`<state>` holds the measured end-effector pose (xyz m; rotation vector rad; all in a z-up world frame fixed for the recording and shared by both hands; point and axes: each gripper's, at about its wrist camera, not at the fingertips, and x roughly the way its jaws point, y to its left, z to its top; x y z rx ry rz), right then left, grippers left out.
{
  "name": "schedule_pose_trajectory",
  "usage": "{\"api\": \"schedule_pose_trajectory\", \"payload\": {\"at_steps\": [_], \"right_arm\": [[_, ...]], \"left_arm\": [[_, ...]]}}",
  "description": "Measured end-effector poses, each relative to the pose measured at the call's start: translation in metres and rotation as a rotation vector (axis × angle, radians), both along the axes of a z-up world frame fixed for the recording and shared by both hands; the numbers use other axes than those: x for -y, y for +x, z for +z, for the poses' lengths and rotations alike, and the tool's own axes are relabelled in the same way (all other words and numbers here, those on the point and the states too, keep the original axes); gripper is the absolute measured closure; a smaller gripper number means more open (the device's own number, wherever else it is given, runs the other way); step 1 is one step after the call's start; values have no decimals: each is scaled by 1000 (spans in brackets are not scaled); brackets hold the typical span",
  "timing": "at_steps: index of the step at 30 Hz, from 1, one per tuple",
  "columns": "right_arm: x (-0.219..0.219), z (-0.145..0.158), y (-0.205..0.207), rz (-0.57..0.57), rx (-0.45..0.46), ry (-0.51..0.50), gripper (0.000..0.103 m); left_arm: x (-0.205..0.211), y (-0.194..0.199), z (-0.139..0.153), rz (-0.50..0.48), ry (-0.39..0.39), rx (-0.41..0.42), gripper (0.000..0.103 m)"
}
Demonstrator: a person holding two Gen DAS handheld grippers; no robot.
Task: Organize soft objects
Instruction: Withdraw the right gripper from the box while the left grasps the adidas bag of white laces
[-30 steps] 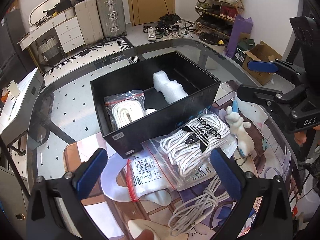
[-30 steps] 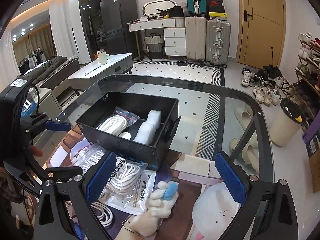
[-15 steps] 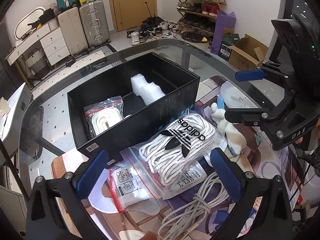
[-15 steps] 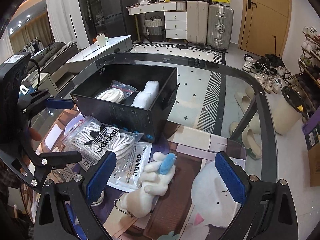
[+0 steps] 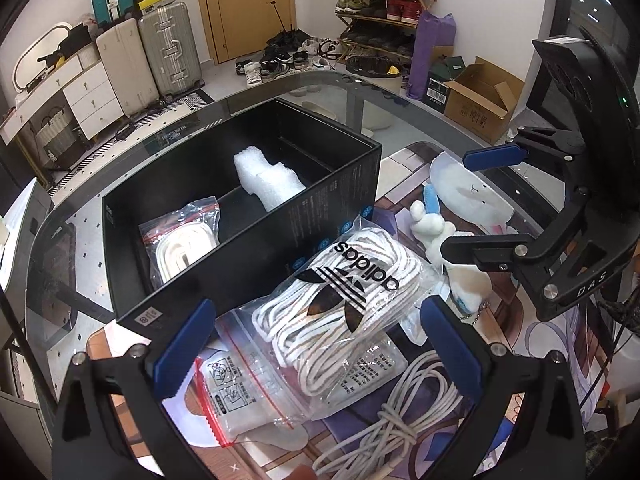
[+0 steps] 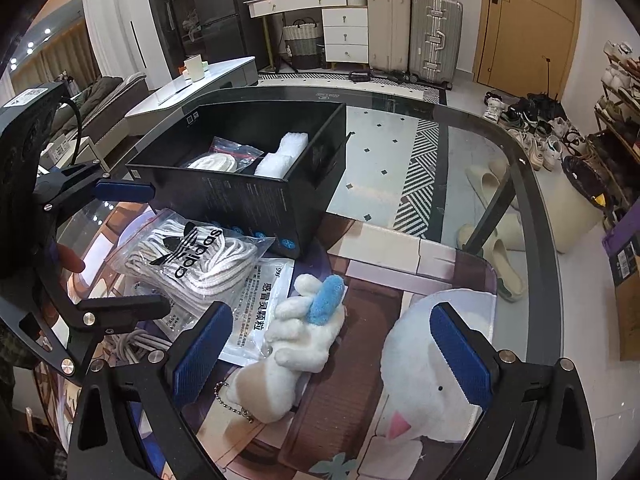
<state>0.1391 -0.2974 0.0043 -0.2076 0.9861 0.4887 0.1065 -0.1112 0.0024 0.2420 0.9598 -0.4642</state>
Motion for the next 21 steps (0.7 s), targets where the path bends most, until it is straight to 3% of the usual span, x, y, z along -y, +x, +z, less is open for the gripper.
{"api": "schedule_pose_trajectory", "payload": {"at_steps": [10, 21], "right_arm": [[-5, -9, -1, 1, -43, -2, 2], [-12, -20, -2, 3, -73, -12, 2]], "left_arm": [[3, 7, -7, -2, -23, -16, 4], [0, 11, -16, 24, -54, -44, 19]]}}
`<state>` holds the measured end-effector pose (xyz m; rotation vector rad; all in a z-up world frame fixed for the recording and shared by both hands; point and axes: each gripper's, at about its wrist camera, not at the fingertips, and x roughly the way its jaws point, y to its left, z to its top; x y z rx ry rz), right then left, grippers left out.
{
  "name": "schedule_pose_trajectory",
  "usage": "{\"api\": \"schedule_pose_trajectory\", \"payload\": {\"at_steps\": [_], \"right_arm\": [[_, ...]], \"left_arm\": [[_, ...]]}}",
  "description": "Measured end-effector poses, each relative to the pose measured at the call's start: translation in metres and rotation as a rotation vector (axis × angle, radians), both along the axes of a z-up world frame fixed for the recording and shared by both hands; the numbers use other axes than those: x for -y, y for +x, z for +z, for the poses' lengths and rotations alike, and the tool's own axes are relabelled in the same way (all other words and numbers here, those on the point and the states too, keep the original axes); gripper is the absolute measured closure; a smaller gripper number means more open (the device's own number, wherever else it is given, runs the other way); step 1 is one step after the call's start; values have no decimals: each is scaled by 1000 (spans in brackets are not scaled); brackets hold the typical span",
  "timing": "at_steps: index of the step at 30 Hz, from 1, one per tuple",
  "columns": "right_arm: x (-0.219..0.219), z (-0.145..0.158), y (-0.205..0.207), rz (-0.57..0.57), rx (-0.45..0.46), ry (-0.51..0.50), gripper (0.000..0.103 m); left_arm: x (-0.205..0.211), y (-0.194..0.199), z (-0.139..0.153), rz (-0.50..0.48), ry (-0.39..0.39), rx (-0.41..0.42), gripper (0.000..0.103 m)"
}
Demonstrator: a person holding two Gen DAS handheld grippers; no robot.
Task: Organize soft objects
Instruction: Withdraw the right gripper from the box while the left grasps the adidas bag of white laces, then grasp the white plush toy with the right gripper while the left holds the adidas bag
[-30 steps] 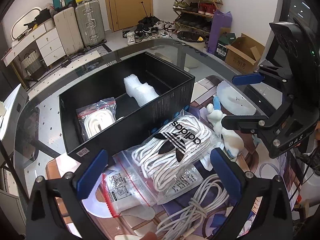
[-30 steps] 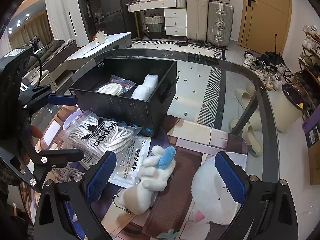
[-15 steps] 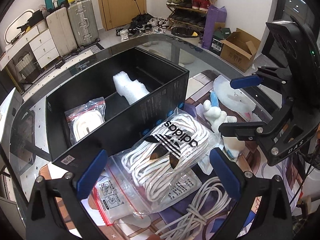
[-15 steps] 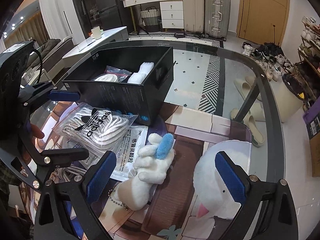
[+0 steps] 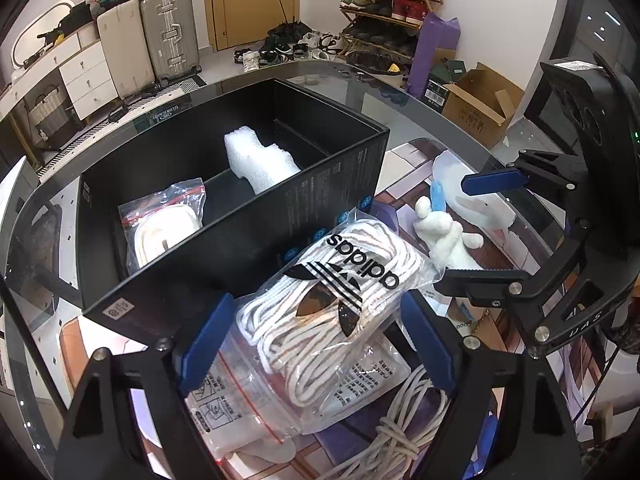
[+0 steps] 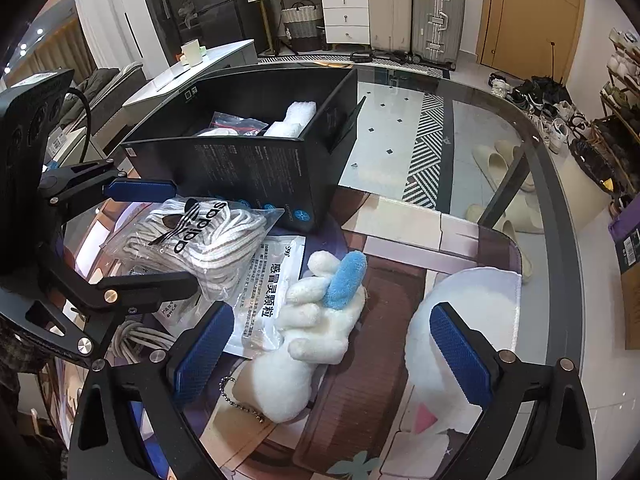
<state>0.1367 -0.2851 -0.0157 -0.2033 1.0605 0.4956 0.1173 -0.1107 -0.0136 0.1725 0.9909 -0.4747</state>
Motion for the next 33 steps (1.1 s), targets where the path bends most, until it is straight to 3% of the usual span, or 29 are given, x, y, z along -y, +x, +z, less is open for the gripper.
{"api": "schedule_pose_trajectory", "payload": {"at_steps": [4, 11, 15, 21, 28, 33], "right_arm": [[-1, -5, 0, -3, -13, -4, 2], [2, -7, 1, -9, -30, 8, 5], [2, -9, 2, -2, -58, 18, 19], [3, -8, 1, -5, -74, 23, 31], [8, -6, 1, -14, -97, 51, 54], [10, 1, -2, -18, -87, 64, 61]], "left_arm": [[0, -1, -1, 0, 0, 1, 22], [-2, -2, -1, -7, -1, 0, 40], [-1, -7, 1, -16, 12, 10, 50], [-1, -11, 6, -11, -3, 13, 63], [-4, -15, 13, 6, -22, 22, 71], [-9, -18, 18, 28, -41, 30, 77]]}}
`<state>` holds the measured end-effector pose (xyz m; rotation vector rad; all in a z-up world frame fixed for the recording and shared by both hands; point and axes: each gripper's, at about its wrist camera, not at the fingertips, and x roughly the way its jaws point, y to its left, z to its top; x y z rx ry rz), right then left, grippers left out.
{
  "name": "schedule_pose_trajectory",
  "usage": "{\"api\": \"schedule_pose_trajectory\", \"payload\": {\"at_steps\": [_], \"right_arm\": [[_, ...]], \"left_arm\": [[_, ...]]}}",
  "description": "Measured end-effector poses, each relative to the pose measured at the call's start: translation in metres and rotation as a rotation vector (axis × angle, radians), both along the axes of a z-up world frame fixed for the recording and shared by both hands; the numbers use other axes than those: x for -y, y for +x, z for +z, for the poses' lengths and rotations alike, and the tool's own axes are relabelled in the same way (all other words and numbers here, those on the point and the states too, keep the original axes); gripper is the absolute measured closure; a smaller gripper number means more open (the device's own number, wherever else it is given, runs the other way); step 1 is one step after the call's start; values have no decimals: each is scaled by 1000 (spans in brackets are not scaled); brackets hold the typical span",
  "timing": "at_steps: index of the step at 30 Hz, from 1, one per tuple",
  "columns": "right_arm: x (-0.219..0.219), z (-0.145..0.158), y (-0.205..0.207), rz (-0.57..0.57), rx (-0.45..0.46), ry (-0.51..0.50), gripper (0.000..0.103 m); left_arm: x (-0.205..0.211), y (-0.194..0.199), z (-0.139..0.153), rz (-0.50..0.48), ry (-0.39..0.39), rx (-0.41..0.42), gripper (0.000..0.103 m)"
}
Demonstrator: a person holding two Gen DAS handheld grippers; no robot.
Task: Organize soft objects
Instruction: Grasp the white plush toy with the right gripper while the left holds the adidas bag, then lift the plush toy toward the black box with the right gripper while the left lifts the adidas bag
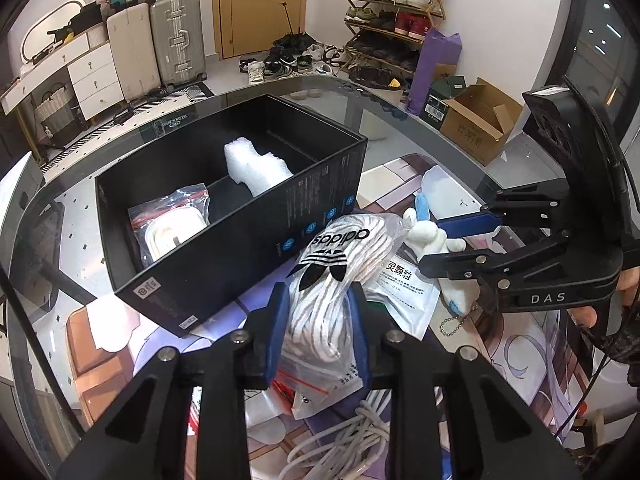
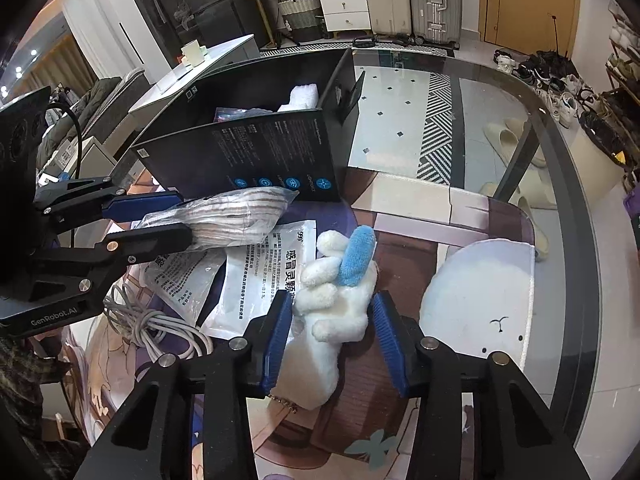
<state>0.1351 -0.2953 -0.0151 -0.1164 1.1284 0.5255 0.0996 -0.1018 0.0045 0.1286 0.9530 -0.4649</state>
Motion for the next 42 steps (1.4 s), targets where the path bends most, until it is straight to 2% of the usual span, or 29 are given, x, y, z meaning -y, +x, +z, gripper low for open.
{"api": "schedule_pose_trajectory", "payload": {"at_steps": [2, 4, 15, 20, 23, 24, 25, 34, 39, 41, 42], "right_arm": [[0, 3, -1, -4, 6, 3, 62], [0, 4, -2, 0, -1, 5, 69], [-7, 0, -5, -4, -4, -50, 70], [-3, 5, -6, -20, -1, -24, 76], [-1, 12, -7, -24, 5, -1, 85], [-1, 14, -8, -20, 6, 7, 95], [-1, 16, -8, -19, 7, 13, 95], [-3, 13, -6, -47, -16, 3, 94], [-8, 12, -5, -58, -21, -34, 90], [-10, 13, -7, -67, -16, -59, 83], [-11, 13, -7, -69, -14, -72, 72]], "left_arm": [[-2, -1, 0, 6, -2, -1, 78], [-4, 0, 0, 18, -5, -9, 79], [-4, 2, -9, 55, -25, -35, 81], [-8, -5, -5, 76, -37, -14, 83], [-16, -9, -2, 91, -43, -6, 83], [-19, -10, -1, 99, -49, -6, 83], [-22, -10, -1, 103, -56, -9, 83], [-36, -19, 2, 135, -52, -4, 84], [-38, -23, 4, 143, -66, -2, 84], [-38, -24, 4, 139, -69, -3, 84], [-38, -24, 5, 138, -70, -2, 84]]}}
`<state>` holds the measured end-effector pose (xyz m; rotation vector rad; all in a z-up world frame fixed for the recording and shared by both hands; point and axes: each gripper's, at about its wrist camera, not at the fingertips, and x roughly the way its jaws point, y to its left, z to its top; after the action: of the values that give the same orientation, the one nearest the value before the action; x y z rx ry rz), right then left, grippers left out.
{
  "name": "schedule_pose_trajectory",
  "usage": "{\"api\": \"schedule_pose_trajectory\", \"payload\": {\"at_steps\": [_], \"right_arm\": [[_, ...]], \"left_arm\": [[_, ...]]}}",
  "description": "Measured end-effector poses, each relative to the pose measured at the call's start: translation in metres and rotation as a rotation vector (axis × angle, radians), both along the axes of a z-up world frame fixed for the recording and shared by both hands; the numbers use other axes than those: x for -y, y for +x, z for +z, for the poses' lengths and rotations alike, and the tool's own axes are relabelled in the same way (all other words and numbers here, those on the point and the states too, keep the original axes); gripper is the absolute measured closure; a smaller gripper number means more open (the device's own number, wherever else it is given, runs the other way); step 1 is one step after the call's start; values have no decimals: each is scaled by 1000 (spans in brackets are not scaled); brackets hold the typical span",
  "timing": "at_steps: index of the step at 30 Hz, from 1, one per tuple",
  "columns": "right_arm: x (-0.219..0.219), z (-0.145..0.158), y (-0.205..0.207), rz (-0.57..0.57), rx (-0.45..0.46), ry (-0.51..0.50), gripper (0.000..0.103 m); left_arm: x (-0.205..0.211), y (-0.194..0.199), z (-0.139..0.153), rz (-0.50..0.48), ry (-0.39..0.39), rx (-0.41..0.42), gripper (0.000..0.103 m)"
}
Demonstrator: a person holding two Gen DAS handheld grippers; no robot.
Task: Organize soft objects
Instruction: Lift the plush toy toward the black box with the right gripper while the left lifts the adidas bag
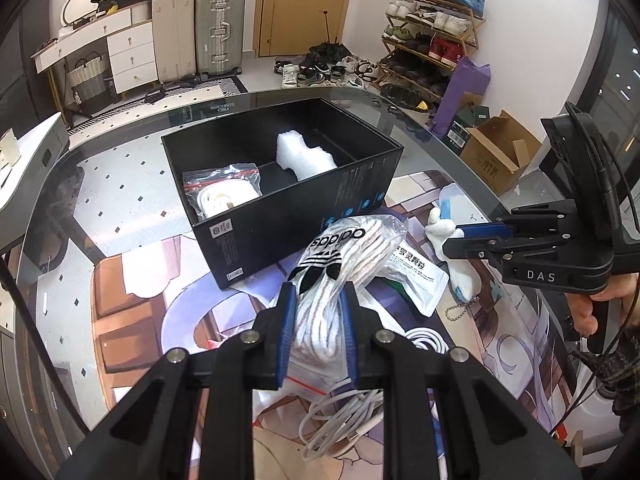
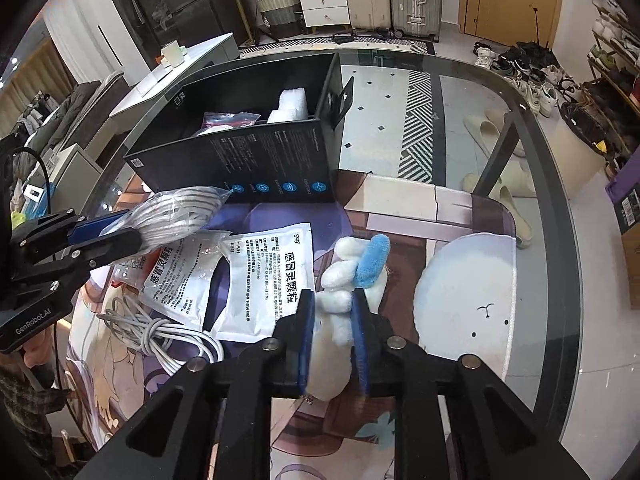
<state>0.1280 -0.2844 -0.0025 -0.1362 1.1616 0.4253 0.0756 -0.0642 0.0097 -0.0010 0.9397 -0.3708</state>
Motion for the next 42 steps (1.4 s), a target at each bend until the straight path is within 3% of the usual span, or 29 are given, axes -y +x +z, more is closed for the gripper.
{"api": "schedule_pose_trajectory", "payload": {"at_steps": [1, 2, 8, 11, 15, 34, 42], "right_arm": [[-1, -1, 0, -3, 0, -22, 61], [0, -3, -1, -5, 0, -39, 59], [7, -17, 2, -33, -39, -31, 59], [4, -17, 5, -17, -40, -37, 69], [3, -14, 9, -13, -42, -27, 73], [-26, 52, 14, 63, 81, 94, 74], [-39, 66, 17, 82, 104, 132, 74]], "left_arm": [[0, -1, 0, 0, -1, 1, 84], [0, -1, 0, 0, -3, 2, 84], [-4, -3, 1, -3, -10, 2, 84], [-5, -2, 2, 2, -11, -2, 84], [-8, -3, 5, 13, -9, 0, 84], [-21, -4, 31, 74, 11, 35, 85], [-28, -1, 45, 86, 5, 56, 99]]}}
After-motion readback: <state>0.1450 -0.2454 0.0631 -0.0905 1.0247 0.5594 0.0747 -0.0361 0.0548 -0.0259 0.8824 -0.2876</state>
